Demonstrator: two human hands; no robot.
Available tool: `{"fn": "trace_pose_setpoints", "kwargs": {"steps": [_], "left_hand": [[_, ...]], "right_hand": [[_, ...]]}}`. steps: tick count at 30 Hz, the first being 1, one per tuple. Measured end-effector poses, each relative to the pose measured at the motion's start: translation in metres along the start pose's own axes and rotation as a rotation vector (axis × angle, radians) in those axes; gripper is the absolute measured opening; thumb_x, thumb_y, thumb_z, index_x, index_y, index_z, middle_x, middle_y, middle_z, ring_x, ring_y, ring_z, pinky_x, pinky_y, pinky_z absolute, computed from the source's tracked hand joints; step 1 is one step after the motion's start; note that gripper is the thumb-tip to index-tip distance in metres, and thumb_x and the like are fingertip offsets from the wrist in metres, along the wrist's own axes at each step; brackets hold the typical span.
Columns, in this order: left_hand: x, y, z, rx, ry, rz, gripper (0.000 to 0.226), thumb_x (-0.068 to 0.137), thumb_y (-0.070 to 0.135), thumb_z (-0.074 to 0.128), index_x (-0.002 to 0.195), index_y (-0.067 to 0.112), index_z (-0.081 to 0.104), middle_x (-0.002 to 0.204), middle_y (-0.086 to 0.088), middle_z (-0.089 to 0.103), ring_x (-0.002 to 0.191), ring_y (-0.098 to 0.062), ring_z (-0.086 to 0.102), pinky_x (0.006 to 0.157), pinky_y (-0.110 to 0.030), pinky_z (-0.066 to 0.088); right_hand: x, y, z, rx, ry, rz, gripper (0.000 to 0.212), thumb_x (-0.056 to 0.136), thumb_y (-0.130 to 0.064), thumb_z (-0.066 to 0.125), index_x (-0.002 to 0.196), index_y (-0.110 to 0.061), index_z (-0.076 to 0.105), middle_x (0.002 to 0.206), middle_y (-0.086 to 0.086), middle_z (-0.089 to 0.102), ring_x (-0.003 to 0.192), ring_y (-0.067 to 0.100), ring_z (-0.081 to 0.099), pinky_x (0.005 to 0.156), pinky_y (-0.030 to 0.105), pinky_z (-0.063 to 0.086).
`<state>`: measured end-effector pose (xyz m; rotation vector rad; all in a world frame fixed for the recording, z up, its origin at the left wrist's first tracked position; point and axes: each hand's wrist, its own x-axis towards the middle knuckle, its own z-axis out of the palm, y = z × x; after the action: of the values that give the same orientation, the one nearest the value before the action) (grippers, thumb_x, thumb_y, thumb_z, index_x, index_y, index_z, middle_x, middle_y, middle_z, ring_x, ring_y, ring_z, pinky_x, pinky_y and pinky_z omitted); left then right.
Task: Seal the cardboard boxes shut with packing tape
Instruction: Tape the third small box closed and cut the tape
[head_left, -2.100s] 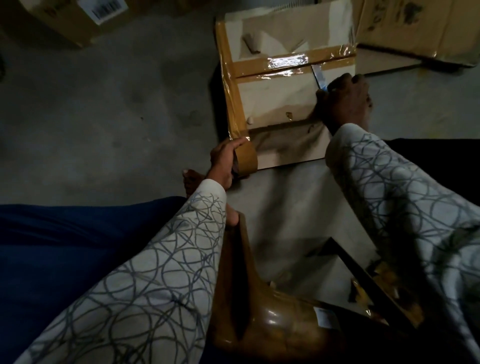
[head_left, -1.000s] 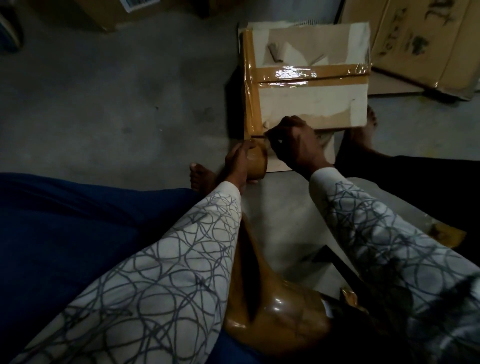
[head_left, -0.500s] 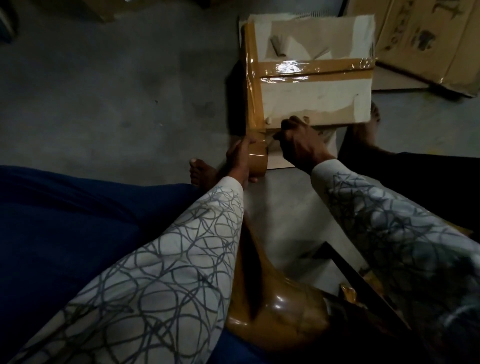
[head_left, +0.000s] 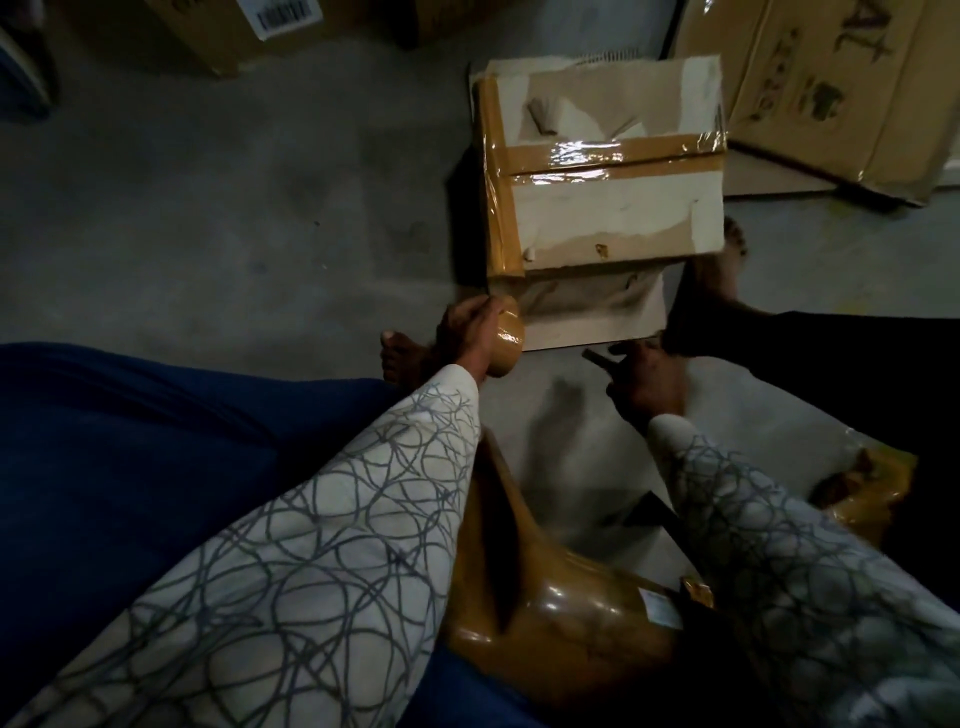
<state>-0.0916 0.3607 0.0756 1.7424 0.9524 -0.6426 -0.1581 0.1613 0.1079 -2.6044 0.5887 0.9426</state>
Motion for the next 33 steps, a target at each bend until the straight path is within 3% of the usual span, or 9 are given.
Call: {"fn": "trace_pose_setpoints", "kwargs": {"steps": [5,9,13,16,22,25,28,30,33], "left_hand": [[-0.034,0.020,-0.013,0.022,-0.129,-0.036,0.034,0.083,0.026,0.076,0.115,0.015,0.075,0.113,-0.005,0.070,0.104,-0.027,0.063,0.083,-0.028,0.048],[-0.076,0.045,-0.027,0.056,-0.189,-0.011,0.027,0.068,0.035,0.084,0.086,0.018,0.075,0.104,-0.006,0.074,0.092,-0.025,0.067,0.074,-0.027,0.047],[-0.125,0.068,-0.044,0.091,-0.208,0.134,0.059,0.039,0.055,0.079,0.087,0.022,0.077,0.094,0.000,0.077,0.085,-0.021,0.070,0.073,-0.027,0.050],[-0.165,0.072,-0.058,0.019,-0.214,0.226,0.057,0.042,0.053,0.080,0.087,0.020,0.078,0.087,0.001,0.077,0.080,-0.021,0.072,0.074,-0.032,0.057],[-0.210,0.058,-0.082,-0.146,-0.135,0.359,0.009,0.076,0.013,0.082,0.082,0.008,0.078,0.073,-0.002,0.073,0.061,-0.011,0.066,0.048,-0.013,0.046],[-0.230,0.054,-0.090,-0.249,-0.108,0.391,0.009,0.081,0.007,0.078,0.077,0.013,0.072,0.075,-0.001,0.071,0.058,-0.006,0.064,0.047,-0.013,0.047],[-0.249,0.053,-0.091,-0.342,-0.144,0.405,0.007,0.081,0.007,0.079,0.078,0.012,0.074,0.077,-0.002,0.074,0.075,-0.017,0.071,0.065,-0.026,0.057],[-0.258,0.055,-0.090,-0.397,-0.165,0.414,0.006,0.081,0.006,0.079,0.080,0.010,0.075,0.076,-0.002,0.075,0.080,-0.023,0.070,0.072,-0.034,0.059],[-0.261,0.065,-0.097,-0.588,-0.124,0.361,0.008,0.082,0.003,0.077,0.086,0.006,0.071,0.069,0.002,0.072,0.064,-0.013,0.070,0.057,-0.026,0.058]], "right_hand": [[-0.042,-0.020,0.002,1.089,-0.091,0.579,0.020,0.102,-0.013,0.052,0.106,-0.001,0.067,0.094,0.014,0.064,0.078,0.026,0.065,0.073,0.036,0.056],[-0.078,-0.049,-0.021,1.465,-0.222,0.482,0.020,0.104,-0.015,0.041,0.094,-0.012,0.058,0.082,0.009,0.057,0.077,0.025,0.060,0.073,0.035,0.053],[-0.113,-0.069,-0.043,1.533,-0.172,0.186,0.046,0.102,-0.053,0.040,0.115,-0.015,0.063,0.110,0.010,0.070,0.103,0.027,0.066,0.092,0.043,0.053],[-0.143,-0.070,-0.060,1.590,-0.118,-0.039,0.057,0.083,-0.075,0.055,0.118,-0.031,0.066,0.124,0.004,0.070,0.117,0.025,0.065,0.100,0.046,0.051],[-0.183,-0.062,-0.063,1.452,0.008,-0.225,0.028,0.085,-0.026,0.079,0.101,-0.008,0.066,0.097,0.008,0.075,0.093,0.025,0.072,0.081,0.040,0.058],[-0.195,-0.060,-0.067,1.322,0.091,-0.249,0.054,0.079,-0.033,0.083,0.111,0.003,0.060,0.104,0.016,0.071,0.094,0.024,0.071,0.079,0.038,0.061],[-0.212,-0.057,-0.074,1.188,0.153,-0.289,0.078,0.062,-0.061,0.085,0.108,-0.004,0.060,0.101,0.013,0.072,0.094,0.026,0.072,0.082,0.050,0.061],[-0.223,-0.051,-0.079,1.109,0.193,-0.306,0.071,0.064,-0.060,0.084,0.103,-0.006,0.059,0.094,0.007,0.071,0.087,0.021,0.071,0.075,0.039,0.062],[-0.232,-0.034,-0.075,0.924,0.248,-0.267,0.045,0.079,-0.038,0.083,0.095,-0.005,0.057,0.078,-0.002,0.059,0.068,0.012,0.061,0.052,0.014,0.049]]}}
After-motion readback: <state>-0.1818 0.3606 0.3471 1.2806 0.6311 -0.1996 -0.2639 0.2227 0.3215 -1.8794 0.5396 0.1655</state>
